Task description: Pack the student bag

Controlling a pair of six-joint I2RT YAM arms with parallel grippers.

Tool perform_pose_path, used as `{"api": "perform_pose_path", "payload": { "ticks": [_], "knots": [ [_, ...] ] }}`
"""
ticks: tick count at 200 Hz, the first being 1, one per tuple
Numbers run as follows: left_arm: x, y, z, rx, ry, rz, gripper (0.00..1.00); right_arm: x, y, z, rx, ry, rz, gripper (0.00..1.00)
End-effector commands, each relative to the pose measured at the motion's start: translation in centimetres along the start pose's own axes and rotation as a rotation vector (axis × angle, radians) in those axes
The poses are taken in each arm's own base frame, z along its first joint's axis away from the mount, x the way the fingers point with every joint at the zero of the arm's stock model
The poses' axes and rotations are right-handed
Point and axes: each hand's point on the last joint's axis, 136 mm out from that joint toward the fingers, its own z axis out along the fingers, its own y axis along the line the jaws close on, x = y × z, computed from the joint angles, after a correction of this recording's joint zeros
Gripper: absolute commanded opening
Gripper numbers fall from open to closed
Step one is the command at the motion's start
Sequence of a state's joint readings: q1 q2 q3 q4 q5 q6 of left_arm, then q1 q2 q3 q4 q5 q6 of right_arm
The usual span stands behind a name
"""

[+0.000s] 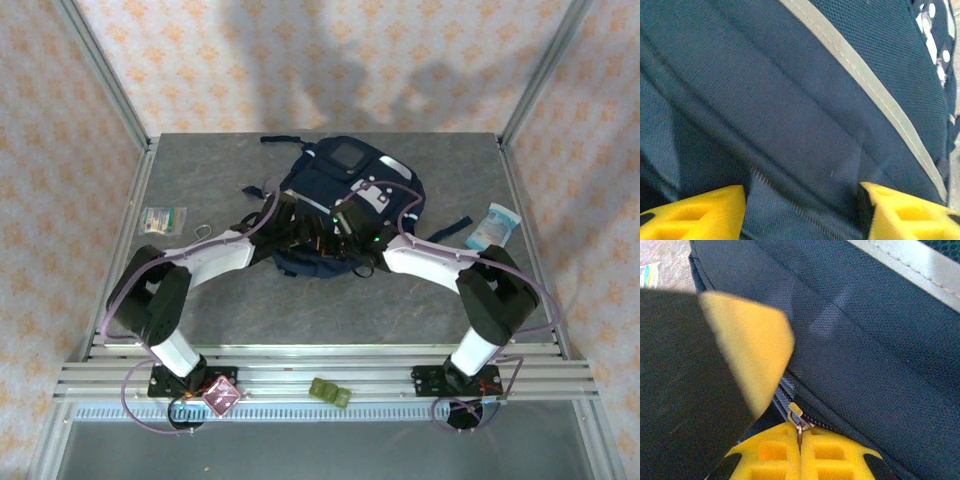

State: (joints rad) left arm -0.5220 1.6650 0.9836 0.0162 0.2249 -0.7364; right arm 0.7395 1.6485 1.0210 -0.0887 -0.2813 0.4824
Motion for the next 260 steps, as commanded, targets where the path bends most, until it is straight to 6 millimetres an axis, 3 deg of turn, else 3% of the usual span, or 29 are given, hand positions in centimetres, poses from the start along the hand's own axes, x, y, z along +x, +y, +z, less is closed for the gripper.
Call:
{"api": "perform_pose_path", "payload": {
  "ticks": [1,21,49,70,90,113,144,170,194,215,227,243,260],
  "knots": [
    [-2.8,-1.2,0.7,0.002,-0.085,-0.005,0.32,-1.5,2.0,-0.5,-0.043,-0.044,-0.029,0.0],
    [-3.5,-0.1,1.3,-0.032,-0.085,-0.013,0.0,-0.8,0.0,-1.1,0.046,-0.041,-0.037,0.0],
    [-3.8,1.9,1.3,-0.015,-0.083,-0.071,0.0,-0.4,-4.2,-3.0,0.152,-0.059,-0.028,0.0],
    [-4.2,2.9,0.8,-0.03,-0.091,-0.067,0.0,-1.0,-9.1,-4.6,0.291,-0.079,0.002,0.0],
    [-4.4,3.1,0.4,-0.039,-0.096,-0.046,0.0,-2.7,-13.7,-6.3,0.444,-0.121,0.044,0.0],
    [-4.6,3.0,0.1,-0.04,-0.098,-0.03,0.0,-5.1,-16.7,-7.5,0.557,-0.181,0.093,0.0],
    [-4.7,2.9,-0.1,-0.045,-0.102,-0.015,0.0,-7.0,-18.0,-7.8,0.625,-0.241,0.16,0.0],
    [-4.6,3.4,-0.6,-0.065,-0.106,0.002,0.0,-9.3,-19.7,-9.3,0.666,-0.347,0.264,0.0],
    [-4.4,3.6,-0.6,-0.075,-0.099,0.012,0.0,-11.5,-19.0,-9.9,0.623,-0.406,0.291,0.0],
    [-4.7,3.4,-0.9,-0.069,-0.116,0.014,0.0,-11.9,-18.0,-10.0,0.579,-0.401,0.292,0.05],
    [-5.0,2.9,-1.2,-0.053,-0.118,0.013,0.0,-11.6,-17.6,-10.0,0.553,-0.386,0.279,0.22],
    [-5.5,2.1,-1.7,-0.038,-0.12,0.021,0.39,-11.3,-17.0,-10.7,0.525,-0.389,0.264,0.46],
    [-6.4,1.3,-3.1,-0.021,-0.158,0.033,0.5,-11.4,-16.4,-11.7,0.498,-0.413,0.248,0.59]
  ]
}}
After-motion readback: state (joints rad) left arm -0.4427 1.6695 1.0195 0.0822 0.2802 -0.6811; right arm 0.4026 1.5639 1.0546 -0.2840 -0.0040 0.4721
